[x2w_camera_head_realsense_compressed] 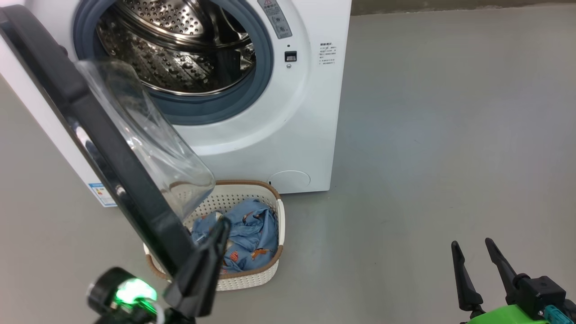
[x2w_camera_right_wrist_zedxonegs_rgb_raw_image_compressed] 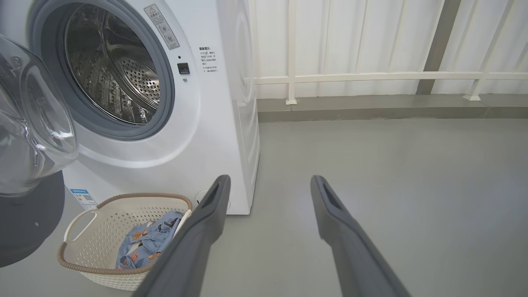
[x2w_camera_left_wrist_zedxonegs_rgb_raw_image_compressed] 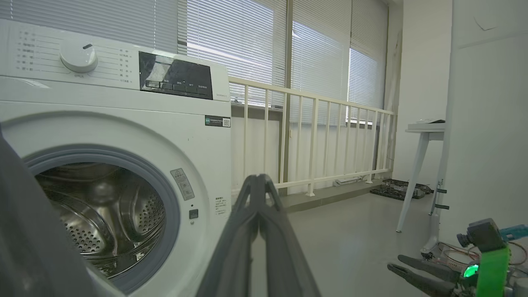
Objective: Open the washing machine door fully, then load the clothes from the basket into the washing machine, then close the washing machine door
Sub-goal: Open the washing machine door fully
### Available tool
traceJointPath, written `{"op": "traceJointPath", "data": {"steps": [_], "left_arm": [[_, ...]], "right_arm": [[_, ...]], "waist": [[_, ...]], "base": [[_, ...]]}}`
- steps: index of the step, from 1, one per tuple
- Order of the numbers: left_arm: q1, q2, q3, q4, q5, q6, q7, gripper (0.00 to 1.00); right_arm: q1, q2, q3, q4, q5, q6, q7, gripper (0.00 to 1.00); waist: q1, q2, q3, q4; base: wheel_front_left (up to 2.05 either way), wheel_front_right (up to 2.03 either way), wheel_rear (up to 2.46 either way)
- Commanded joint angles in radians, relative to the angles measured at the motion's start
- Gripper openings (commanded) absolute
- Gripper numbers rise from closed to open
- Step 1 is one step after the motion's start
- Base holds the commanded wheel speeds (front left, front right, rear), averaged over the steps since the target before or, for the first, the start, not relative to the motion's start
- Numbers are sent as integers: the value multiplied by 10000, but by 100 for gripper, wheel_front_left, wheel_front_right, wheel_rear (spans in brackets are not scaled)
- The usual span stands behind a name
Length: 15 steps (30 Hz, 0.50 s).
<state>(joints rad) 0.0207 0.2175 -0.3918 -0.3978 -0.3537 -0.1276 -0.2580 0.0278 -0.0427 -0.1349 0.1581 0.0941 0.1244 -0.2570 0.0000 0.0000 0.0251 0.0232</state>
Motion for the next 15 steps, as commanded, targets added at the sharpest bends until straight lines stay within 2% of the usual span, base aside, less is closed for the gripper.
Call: {"op": "traceJointPath", "data": {"steps": [1, 8, 15], "left_arm": [[-163, 233, 5, 57, -80, -31, -38, 0], [-139, 330, -548, 1052, -644, -31, -38, 0], [-224, 395, -542, 2064, -719, -31, -38, 0]], "right_arm": [[-145, -76, 299, -125, 167, 63, -47, 100], [-202, -76, 385, 5, 325, 63, -47, 100], [-203, -76, 407, 22, 465, 63, -47, 100]], "waist": [[0, 0, -2, -40], [0, 0, 27, -225], [0, 0, 175, -499]], "base": [[0, 0, 0], [0, 0, 0], [0, 0, 0]]}}
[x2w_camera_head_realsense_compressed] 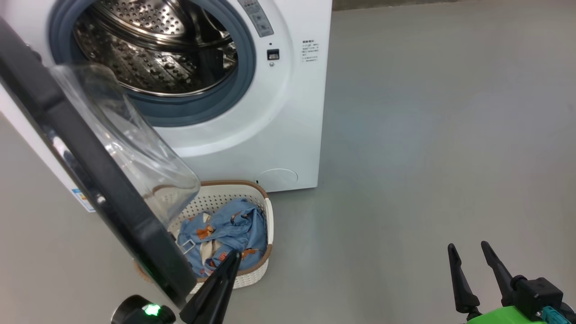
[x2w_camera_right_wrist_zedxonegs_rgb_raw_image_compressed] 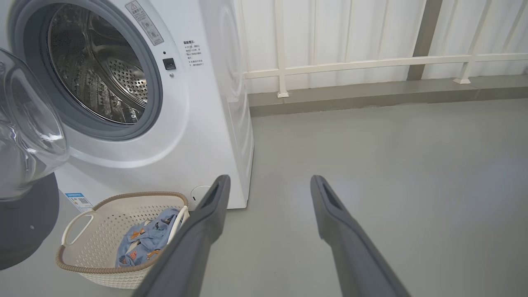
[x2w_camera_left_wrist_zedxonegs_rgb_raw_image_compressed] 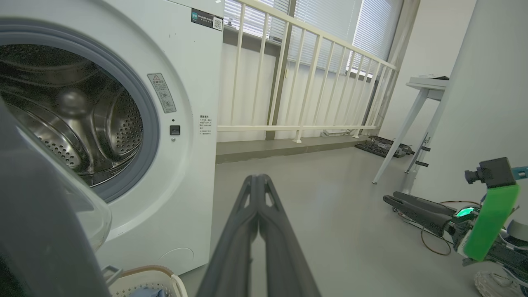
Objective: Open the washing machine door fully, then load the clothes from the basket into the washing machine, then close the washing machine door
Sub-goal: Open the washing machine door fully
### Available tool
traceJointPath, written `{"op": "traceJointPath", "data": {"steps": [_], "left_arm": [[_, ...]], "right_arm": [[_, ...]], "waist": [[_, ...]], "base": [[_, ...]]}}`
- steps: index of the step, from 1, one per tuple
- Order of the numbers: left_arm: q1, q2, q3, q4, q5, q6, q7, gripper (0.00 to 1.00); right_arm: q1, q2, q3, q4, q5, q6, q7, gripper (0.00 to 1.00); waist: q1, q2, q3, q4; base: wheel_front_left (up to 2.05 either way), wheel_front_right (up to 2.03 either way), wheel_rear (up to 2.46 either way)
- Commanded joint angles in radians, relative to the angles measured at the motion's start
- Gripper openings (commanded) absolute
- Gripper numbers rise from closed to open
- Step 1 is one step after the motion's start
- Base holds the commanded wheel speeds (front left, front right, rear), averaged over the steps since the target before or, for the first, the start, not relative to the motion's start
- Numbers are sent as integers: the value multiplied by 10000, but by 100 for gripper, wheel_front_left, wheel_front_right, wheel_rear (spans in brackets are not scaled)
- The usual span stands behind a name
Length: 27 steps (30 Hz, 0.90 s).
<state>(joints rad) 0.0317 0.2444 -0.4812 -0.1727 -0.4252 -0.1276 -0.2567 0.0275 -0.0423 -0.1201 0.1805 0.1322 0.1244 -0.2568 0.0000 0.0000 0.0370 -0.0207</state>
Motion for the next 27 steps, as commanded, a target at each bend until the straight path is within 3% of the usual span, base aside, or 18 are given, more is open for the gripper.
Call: {"op": "traceJointPath", "data": {"steps": [1, 27], "left_arm": [[-362, 99, 376, -61, -16, -31, -51, 0], [-868, -277, 1757, 1767, -455, -31, -51, 0]], "right_arm": [[-199, -80, 261, -215, 87, 63, -49, 100], [-458, -79, 258, -337, 294, 63, -49, 100]], "waist": [[0, 0, 83, -85], [0, 0, 638, 6]], "base": [[0, 0, 0], [0, 0, 0]]}}
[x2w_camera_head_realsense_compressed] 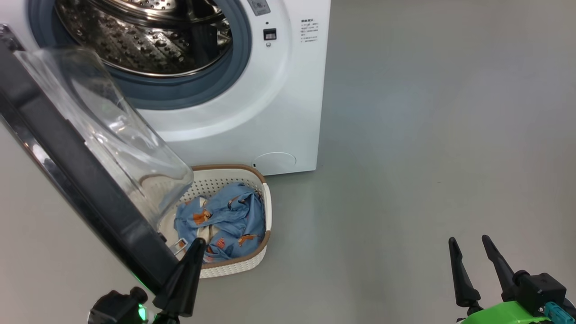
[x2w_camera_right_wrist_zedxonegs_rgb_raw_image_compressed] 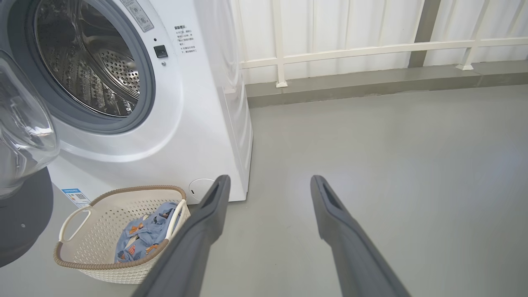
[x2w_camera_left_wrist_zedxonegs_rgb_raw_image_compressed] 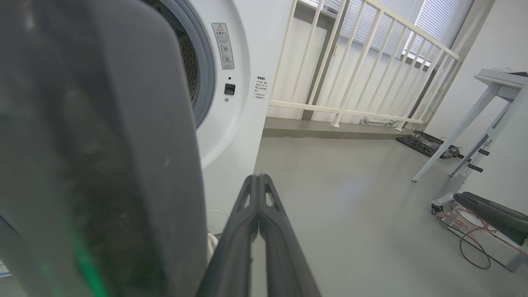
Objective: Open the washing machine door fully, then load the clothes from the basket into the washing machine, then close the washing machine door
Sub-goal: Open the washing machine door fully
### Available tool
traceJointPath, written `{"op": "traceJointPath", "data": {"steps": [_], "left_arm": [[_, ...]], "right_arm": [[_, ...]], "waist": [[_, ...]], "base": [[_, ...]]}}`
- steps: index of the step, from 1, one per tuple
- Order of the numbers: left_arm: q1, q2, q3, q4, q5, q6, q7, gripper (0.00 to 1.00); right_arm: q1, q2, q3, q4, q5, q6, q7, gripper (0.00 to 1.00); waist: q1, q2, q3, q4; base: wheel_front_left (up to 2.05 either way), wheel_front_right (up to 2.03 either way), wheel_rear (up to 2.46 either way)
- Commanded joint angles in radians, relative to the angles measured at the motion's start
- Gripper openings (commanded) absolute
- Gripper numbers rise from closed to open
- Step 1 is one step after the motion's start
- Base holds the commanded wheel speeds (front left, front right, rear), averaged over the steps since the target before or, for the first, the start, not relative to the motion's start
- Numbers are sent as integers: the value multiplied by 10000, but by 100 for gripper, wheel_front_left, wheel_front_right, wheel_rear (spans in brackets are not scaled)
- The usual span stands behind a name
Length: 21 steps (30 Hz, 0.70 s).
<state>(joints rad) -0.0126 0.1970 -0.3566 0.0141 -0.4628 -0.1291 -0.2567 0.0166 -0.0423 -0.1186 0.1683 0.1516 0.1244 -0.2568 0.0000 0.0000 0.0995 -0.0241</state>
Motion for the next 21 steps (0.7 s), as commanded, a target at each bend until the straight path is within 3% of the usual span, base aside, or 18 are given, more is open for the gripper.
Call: {"op": "traceJointPath", "data": {"steps": [1, 12, 21], "left_arm": [[-429, 193, 529, -99, -80, -15, -51, 0], [-156, 101, 1058, -253, 189, -15, -51, 0], [317, -164, 2058, -96, 512, 18, -51, 0]], "right_arm": [[-354, -79, 245, -202, 107, 63, -49, 100], [-368, -79, 231, -82, 114, 63, -49, 100], [-352, -79, 257, 41, 88, 63, -49, 100]], "waist": [[0, 0, 9, 88], [0, 0, -89, 690], [0, 0, -244, 1466]], "base": [[0, 0, 0], [0, 0, 0], [0, 0, 0]]}}
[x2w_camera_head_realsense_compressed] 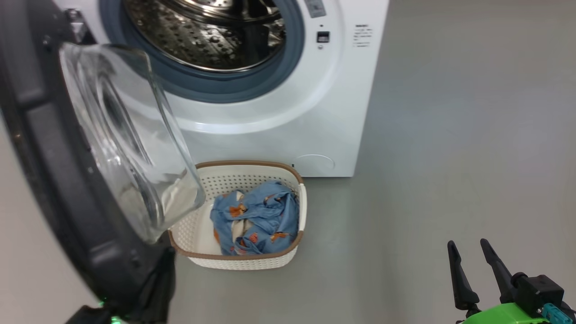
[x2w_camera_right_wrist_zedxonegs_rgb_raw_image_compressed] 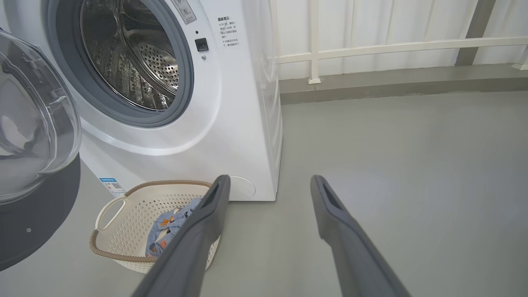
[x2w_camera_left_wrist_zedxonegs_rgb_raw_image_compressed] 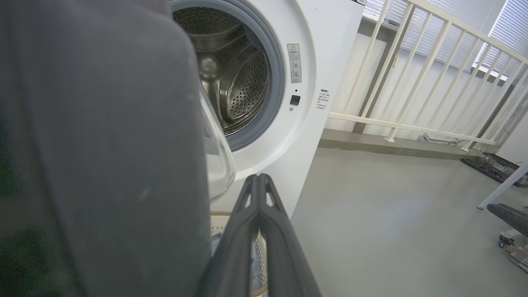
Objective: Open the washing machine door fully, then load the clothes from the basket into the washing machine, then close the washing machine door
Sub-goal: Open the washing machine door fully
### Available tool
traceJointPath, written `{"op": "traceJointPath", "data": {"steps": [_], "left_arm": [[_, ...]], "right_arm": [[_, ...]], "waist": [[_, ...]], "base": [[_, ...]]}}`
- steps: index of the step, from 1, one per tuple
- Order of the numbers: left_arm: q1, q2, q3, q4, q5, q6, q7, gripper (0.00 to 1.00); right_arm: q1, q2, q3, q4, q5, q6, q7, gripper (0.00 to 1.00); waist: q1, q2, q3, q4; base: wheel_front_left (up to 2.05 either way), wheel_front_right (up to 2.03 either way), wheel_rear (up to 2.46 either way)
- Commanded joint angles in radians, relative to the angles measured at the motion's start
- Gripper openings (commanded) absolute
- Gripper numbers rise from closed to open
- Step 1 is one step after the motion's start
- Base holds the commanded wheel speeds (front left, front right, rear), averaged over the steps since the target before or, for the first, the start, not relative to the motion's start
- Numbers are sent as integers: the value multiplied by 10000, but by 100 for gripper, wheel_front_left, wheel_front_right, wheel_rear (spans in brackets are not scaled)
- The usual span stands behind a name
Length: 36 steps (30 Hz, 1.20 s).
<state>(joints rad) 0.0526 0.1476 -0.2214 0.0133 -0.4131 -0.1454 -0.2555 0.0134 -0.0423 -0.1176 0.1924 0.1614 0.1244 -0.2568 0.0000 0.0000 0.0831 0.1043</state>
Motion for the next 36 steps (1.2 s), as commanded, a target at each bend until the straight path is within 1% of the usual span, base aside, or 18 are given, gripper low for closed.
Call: {"op": "traceJointPath", "data": {"steps": [1, 8, 15, 17, 22, 23, 29, 30, 36], "left_arm": [[-297, 294, 855, -54, 54, 205, -63, 0], [-63, 164, 1787, 370, 218, 453, -63, 0], [-116, 142, 3011, 804, 62, 849, -63, 0], [-230, 180, 3394, 1041, -105, 843, -63, 0], [-773, 503, 4264, 1828, -199, 837, -63, 0], [-1042, 614, 4713, 2131, -289, 879, -63, 0], [-1800, 1021, 5995, 3012, -422, 813, -63, 0], [-1800, 1021, 5995, 3012, -422, 813, -63, 0], [-2522, 1348, 7069, 3784, -326, 661, -63, 0]], "right_arm": [[-318, -79, 253, -181, -11, 63, -49, 100], [-301, -79, 231, -103, -20, 63, -49, 100], [-300, -79, 297, -84, 16, 63, -49, 100], [-316, -79, 338, -107, 21, 63, -49, 100], [-413, -79, 338, -160, -58, 63, -49, 100], [-438, -79, 292, -195, -105, 63, -49, 100], [-545, -79, 237, -319, -217, 63, -49, 100], [-545, -79, 237, -319, -217, 63, -49, 100], [-668, -79, 228, -419, -271, 63, -49, 100]], "waist": [[0, 0, -99, 269], [0, 0, -266, 769], [0, 0, -271, 911], [0, 0, -212, 878], [0, 0, 60, 720], [0, 0, 196, 657], [0, 0, 600, 521], [0, 0, 600, 521], [0, 0, 932, 511]], "base": [[0, 0, 0], [0, 0, 0], [0, 0, 0], [0, 0, 0], [0, 0, 0], [0, 0, 0], [0, 0, 0], [0, 0, 0], [0, 0, 0]]}}
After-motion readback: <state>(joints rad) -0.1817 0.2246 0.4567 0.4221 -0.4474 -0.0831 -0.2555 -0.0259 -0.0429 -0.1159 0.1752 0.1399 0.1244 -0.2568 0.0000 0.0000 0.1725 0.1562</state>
